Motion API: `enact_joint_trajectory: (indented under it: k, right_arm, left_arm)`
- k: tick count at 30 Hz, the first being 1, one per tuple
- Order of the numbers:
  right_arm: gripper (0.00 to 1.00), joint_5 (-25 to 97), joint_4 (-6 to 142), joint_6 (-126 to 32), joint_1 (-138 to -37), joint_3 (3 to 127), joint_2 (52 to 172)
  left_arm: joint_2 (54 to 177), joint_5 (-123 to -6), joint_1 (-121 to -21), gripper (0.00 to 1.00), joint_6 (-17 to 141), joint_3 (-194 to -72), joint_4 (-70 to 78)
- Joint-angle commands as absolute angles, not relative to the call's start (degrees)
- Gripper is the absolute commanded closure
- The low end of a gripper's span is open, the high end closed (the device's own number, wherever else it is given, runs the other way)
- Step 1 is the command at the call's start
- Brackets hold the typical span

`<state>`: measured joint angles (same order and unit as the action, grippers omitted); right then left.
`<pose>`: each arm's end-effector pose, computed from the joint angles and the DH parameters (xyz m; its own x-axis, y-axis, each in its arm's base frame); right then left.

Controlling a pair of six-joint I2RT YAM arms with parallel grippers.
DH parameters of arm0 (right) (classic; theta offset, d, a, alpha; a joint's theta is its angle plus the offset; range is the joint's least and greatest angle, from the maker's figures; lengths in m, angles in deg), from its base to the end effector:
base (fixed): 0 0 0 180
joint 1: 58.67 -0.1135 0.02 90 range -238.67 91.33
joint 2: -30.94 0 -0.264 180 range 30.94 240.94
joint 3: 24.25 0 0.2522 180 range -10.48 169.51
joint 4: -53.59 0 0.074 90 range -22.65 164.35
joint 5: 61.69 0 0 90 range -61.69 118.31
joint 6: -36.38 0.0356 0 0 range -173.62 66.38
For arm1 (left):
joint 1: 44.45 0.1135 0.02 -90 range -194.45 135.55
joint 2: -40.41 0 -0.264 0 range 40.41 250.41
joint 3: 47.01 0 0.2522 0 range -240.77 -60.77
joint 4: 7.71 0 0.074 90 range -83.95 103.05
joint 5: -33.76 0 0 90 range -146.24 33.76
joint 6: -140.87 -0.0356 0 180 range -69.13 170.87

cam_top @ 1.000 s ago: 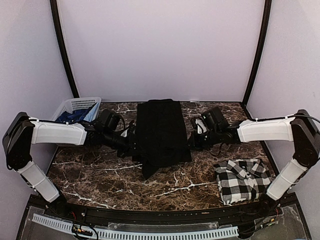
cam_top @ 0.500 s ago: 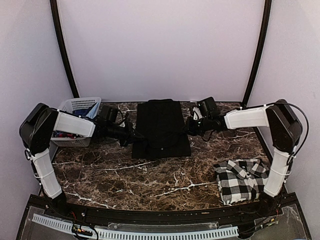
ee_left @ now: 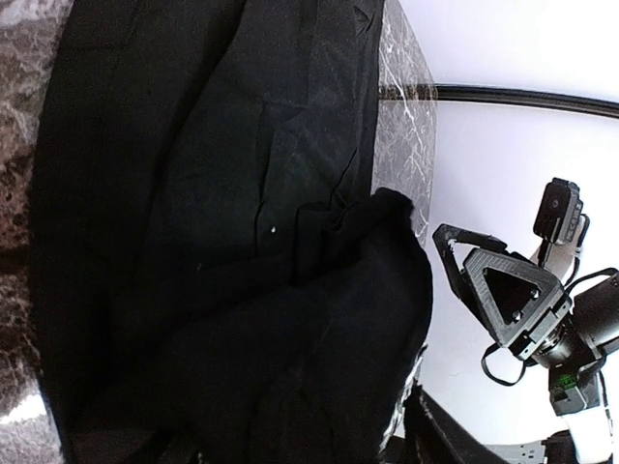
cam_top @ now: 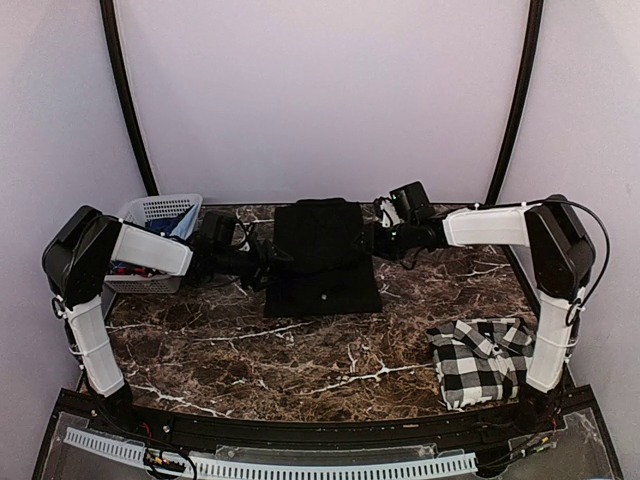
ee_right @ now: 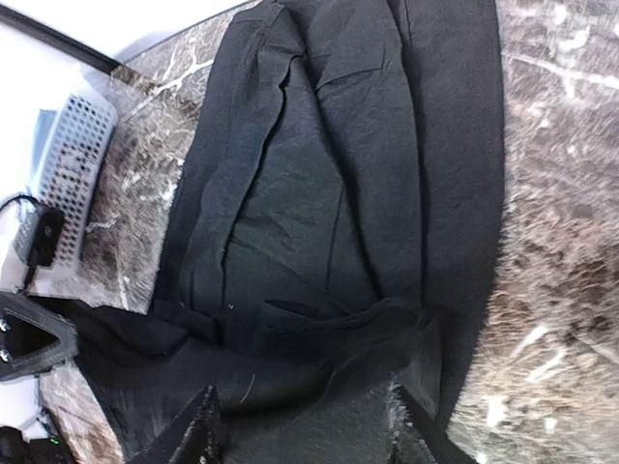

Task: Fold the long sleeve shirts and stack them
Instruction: Fold the rectangle-folded shirt at the center of the board.

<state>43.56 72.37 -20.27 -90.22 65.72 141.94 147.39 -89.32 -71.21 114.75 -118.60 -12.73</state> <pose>0.3643 0.2347 0.2001 -0.8279 0.1140 -0.5491 -0.2656 0.7826 0.5630 0.3415 -0.1940 0.1674 -0.9150 -0.3812 -0.1321 -0.0541 0.4404 -0.8962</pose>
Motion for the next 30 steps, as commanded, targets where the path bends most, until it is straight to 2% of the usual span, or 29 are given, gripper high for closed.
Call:
enact_joint_trajectory:
  k: [1, 4, 11, 21, 30]
  right_arm:
    - [0.44, 39.27, 76.04, -24.96, -89.96, 67.39, 138.04]
    - [0.43, 38.39, 77.03, -26.11, -90.24, 66.86, 136.42]
    - [0.5, 38.85, 75.44, -27.08, -93.94, 61.67, 132.57]
    - [0.53, 37.08, 74.32, -27.43, -100.47, 58.69, 132.89]
    - [0.55, 34.7, 77.55, -28.9, -102.35, 66.67, 137.87]
  left_arm:
    - [143.75, -86.44, -70.39, 0.3, 109.05, -120.6, -13.28]
    - [144.03, -86.26, -69.6, 0.28, 107.03, -121.61, -13.07]
    - [148.31, -89.4, -68.76, 0.29, 105.7, -126.08, -11.68]
    - [156.0, -87.57, -67.48, 0.29, 108.01, -133.98, -6.88]
    - [152.32, -83.12, -67.26, 0.3, 102.68, -136.07, -1.08]
